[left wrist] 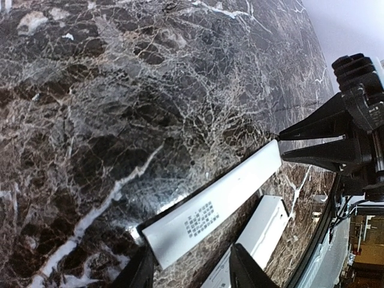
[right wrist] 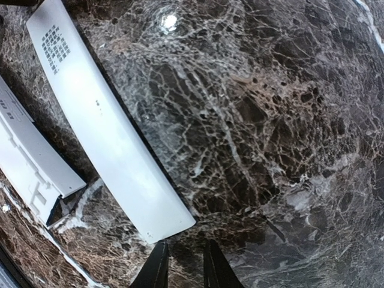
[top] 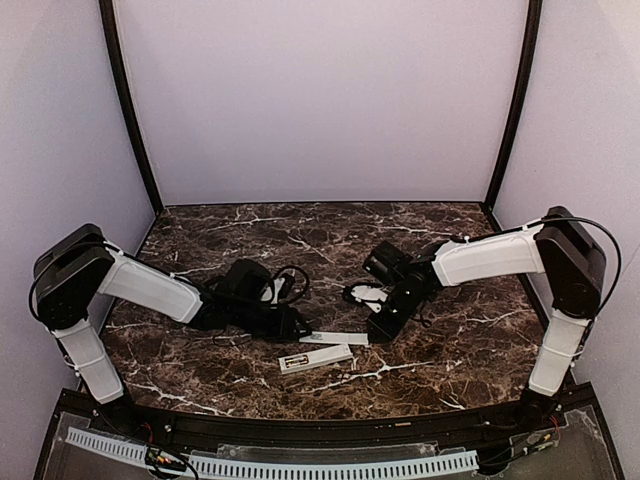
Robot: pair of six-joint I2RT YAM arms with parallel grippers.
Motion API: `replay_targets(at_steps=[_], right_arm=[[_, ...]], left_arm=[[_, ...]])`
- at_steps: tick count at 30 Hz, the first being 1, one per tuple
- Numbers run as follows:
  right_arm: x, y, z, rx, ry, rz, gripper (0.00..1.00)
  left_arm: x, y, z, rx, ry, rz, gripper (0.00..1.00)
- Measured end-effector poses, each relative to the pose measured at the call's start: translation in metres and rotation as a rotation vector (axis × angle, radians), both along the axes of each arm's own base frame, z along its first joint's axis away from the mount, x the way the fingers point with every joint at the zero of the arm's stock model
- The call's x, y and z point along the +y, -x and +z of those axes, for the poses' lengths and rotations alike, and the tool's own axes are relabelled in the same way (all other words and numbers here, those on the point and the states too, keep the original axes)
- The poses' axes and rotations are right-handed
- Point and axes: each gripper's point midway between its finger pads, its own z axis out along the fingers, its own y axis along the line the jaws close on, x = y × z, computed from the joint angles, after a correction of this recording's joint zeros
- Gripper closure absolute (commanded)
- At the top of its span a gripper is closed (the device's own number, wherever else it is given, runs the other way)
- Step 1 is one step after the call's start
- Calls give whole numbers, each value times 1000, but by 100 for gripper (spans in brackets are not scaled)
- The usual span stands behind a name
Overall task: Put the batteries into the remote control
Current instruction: Pick up the battery cover from the center of the board.
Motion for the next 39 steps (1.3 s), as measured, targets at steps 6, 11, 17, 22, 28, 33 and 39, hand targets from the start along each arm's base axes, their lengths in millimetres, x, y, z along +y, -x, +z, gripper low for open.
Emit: replay_targets(at_steps=[6, 11, 17, 22, 28, 33, 39], right_arm=[[-5, 5, 1, 37, 7, -18, 76], [-5, 6, 2, 51, 6, -32, 74], [-1, 2, 7, 51, -6, -61, 74], [2, -1, 7, 55, -8, -74, 74], [1, -2, 2, 55, 9, -83, 74], [4, -5, 4, 49, 12, -86, 74], [7, -9, 7, 37, 18, -92, 74]], left_arm=[[3, -3, 5, -20, -2, 17, 57], [8, -2, 0, -12, -15, 24, 56], [8, -2, 0, -12, -14, 24, 56], [8, -2, 0, -12, -14, 24, 55], [9, -1, -1, -10, -16, 25, 55], [10, 0, -2, -8, -18, 24, 55], [10, 0, -3, -7, -19, 24, 55]])
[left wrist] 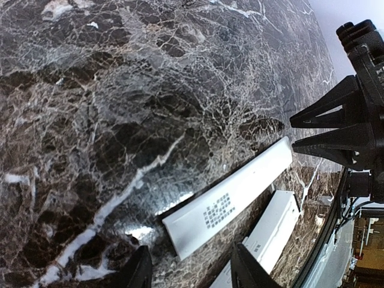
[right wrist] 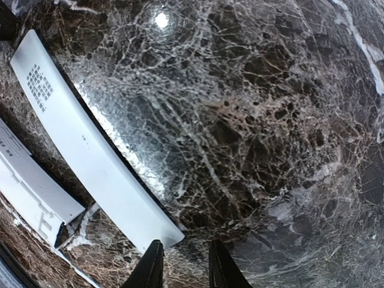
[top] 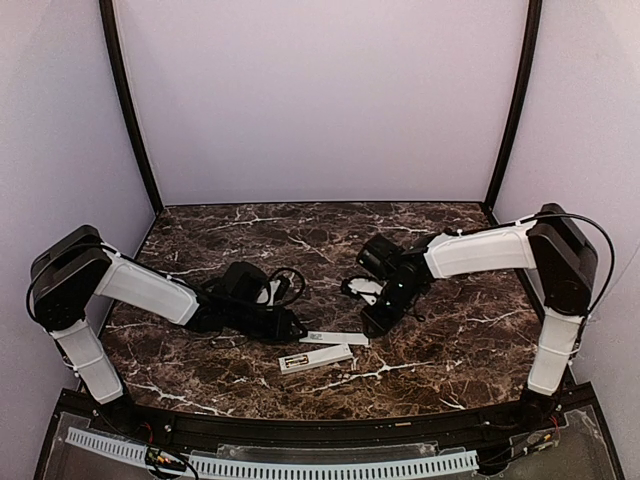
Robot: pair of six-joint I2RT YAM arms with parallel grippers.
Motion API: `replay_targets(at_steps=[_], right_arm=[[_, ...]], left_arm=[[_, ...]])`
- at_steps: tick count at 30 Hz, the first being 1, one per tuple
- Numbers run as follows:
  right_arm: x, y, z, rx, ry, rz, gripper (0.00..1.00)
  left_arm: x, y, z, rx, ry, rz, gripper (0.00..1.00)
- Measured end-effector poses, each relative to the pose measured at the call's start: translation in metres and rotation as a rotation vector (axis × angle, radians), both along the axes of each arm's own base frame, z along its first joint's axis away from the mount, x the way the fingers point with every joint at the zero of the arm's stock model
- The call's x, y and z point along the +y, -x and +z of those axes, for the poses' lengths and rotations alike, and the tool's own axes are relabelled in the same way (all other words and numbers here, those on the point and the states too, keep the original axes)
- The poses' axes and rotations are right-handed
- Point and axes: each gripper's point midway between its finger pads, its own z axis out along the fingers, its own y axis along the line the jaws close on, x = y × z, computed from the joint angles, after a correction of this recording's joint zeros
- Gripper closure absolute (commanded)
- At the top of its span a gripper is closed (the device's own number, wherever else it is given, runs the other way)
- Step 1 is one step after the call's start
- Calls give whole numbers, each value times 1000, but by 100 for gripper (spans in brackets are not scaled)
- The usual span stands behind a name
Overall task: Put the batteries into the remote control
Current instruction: Pick up the battery cover from the center of the board.
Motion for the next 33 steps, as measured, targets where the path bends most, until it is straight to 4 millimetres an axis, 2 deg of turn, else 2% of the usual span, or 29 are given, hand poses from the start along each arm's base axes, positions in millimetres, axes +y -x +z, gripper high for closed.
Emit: replay_targets(at_steps=[14, 23, 29, 33], right_arm=[[7, 6, -6, -26, 65, 37, 78], [7, 6, -7, -29, 69, 45, 79], [6, 6, -7, -32, 72, 47, 79], [6, 5, -7, -34, 75, 46, 79]], left_arm=[[-3, -2, 0, -8, 14, -1, 54], [-6, -17, 6, -10, 98, 24, 56], [-16, -18, 1, 14, 162, 0, 71], [-23, -17, 0, 31, 198, -18, 90]])
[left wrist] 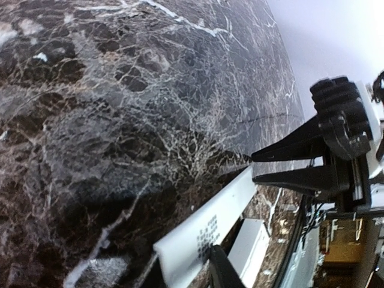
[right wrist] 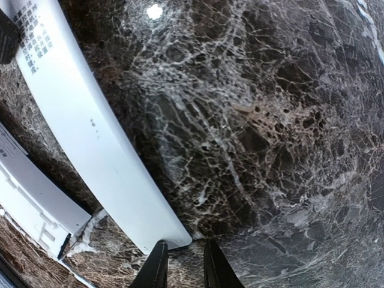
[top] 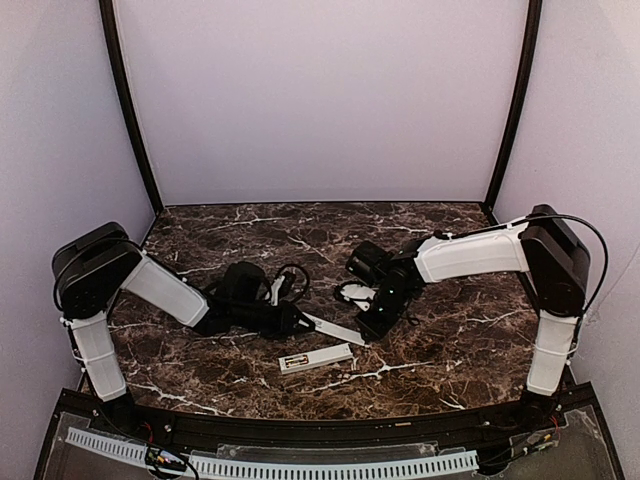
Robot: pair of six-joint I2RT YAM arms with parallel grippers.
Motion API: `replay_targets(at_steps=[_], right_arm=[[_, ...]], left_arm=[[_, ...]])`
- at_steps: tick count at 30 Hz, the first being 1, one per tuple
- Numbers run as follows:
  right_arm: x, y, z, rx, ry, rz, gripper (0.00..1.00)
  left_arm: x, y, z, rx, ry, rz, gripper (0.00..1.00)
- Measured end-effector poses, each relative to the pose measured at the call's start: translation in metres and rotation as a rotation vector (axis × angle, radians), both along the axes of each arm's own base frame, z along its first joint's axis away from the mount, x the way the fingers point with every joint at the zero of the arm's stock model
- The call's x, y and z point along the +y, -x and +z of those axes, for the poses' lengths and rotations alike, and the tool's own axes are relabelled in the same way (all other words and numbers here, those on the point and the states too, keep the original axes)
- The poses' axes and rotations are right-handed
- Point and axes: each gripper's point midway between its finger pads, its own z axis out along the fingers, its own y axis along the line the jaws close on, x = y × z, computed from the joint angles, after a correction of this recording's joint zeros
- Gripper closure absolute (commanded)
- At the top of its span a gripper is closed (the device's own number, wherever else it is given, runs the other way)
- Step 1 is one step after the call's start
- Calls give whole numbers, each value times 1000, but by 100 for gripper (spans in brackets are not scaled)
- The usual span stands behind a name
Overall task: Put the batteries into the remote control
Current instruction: Pick up the battery cover from the center of the board, then pass from the left arm to the right
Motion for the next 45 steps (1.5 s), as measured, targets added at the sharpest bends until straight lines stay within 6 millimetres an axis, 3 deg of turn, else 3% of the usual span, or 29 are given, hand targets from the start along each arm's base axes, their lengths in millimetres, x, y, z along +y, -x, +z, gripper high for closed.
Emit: replay_targets(at_steps=[5, 8, 10, 13, 16, 21, 23, 26, 29, 31, 36, 39, 45], right_arm=[[-2, -2, 2, -11, 2, -6, 75], [-6, -4, 7, -20, -12, -15, 64], [-8, -6, 17, -35, -35, -16, 49], [-7, -15, 47, -90, -112, -21, 32], [-4, -22, 96, -170, -251, -13, 23], [-7, -26, 180, -281, -511, 26, 10], [-8, -22, 205, -313, -590, 65, 10], [-3, -6, 225, -310, -673, 150, 14], [3, 9, 232, -271, -730, 221, 23], [6, 18, 235, -240, -763, 258, 34], [19, 42, 233, -134, -804, 350, 45], [30, 59, 225, -61, -803, 406, 47], [40, 83, 209, 54, -779, 460, 57]], left_arm=[[-9, -4, 19, -31, 81, -19, 99], [-16, -5, 31, -60, 119, -39, 100], [-19, -6, 36, -75, 130, -51, 100], [-21, -7, 41, -93, 131, -68, 100], [-24, -7, 48, -124, 119, -116, 100], [-33, -2, 91, -243, 129, -261, 100], [-37, 2, 118, -307, 152, -321, 100], [-38, 11, 161, -409, 198, -397, 100], [-35, 24, 192, -474, 238, -462, 100], [-35, 33, 204, -495, 244, -510, 100], [-38, 60, 208, -500, 235, -624, 100], [-36, 74, 206, -489, 235, -674, 100], [-36, 87, 208, -496, 247, -733, 100]])
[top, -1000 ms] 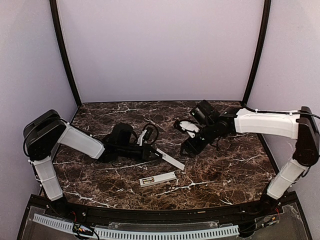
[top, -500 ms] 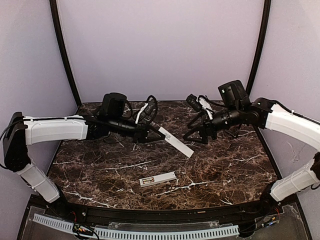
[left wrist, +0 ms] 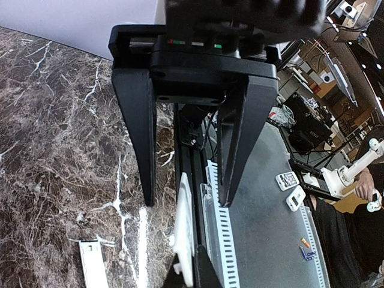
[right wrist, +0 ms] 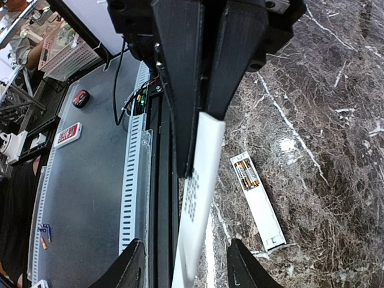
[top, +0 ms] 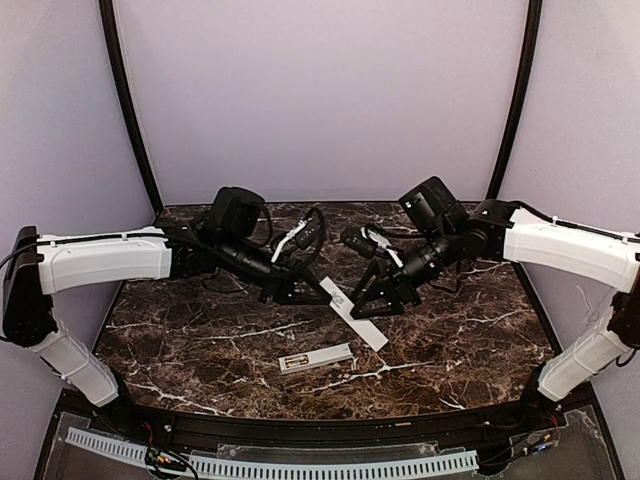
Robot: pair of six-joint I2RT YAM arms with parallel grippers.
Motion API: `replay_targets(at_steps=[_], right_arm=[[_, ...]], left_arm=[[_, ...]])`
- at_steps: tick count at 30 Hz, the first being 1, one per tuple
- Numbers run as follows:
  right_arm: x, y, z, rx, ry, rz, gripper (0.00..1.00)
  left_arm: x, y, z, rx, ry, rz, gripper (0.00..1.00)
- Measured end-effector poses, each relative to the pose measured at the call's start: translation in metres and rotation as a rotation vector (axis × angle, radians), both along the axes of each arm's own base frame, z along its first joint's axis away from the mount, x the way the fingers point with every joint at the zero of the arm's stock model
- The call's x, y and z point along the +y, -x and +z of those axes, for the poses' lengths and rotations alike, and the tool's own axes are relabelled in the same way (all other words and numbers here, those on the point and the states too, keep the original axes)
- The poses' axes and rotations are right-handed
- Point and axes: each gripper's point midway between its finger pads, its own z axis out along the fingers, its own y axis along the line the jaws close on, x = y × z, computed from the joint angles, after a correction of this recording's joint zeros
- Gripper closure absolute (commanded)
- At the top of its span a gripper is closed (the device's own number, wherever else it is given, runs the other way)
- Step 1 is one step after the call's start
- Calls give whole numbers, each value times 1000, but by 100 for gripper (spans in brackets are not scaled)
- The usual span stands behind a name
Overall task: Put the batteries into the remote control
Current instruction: Pass from the left arm to the right
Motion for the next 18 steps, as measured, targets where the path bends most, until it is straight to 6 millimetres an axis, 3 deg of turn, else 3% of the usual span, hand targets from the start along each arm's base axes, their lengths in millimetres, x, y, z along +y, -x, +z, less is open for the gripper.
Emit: replay_targets(at_steps=[7, 9, 11, 12, 13, 14, 16, 18], right_arm=[[5, 13, -2, 72, -2, 48, 100], [6, 14, -3, 90, -2, 53, 100], [6, 16, -3, 119, -3, 54, 100], [7, 16, -2, 124, -5, 54, 100], [8, 16, 0, 125, -15, 55, 100], [9, 15, 1, 127, -23, 53, 100], [12, 12, 6, 124, -50, 41, 100], [14, 6, 11, 124, -77, 19, 100]], left_arm=[[1, 5, 5, -23, 7, -25, 100], [2, 7, 6, -25, 6, -28, 99], [3, 8, 6, -33, 3, -29, 81], [3, 7, 7, -40, 4, -26, 64], [3, 6, 8, -55, 7, -18, 56], [3, 4, 10, -64, 8, -5, 38], [4, -3, 16, -99, 11, 43, 17], [8, -11, 24, -154, 23, 111, 4]])
